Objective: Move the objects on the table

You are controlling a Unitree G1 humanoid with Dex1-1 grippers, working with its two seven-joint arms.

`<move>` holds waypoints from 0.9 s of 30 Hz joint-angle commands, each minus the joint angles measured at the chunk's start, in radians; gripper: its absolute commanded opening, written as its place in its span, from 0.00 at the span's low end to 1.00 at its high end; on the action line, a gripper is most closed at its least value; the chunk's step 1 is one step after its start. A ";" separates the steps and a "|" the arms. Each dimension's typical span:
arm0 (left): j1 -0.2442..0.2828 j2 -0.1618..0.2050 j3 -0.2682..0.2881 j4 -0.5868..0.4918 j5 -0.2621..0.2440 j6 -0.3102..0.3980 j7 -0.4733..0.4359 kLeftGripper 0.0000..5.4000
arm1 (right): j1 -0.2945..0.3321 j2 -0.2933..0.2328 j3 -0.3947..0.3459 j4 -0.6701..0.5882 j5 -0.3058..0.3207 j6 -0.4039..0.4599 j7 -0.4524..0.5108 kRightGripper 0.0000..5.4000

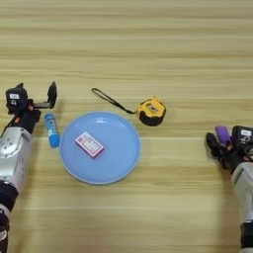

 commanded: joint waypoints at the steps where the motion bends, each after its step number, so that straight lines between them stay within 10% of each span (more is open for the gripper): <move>1: -0.009 0.005 -0.003 0.001 0.014 -0.004 0.005 1.00 | 0.033 0.023 0.019 0.010 0.009 0.051 0.005 0.48; 12: -0.009 0.005 -0.003 0.002 0.015 -0.004 0.006 1.00 | 0.039 0.027 0.027 -0.013 0.016 0.053 0.005 0.26; 27: -0.009 0.005 -0.003 0.003 0.015 -0.005 0.005 1.00 | 0.064 0.041 0.047 -0.118 0.024 0.055 -0.004 0.26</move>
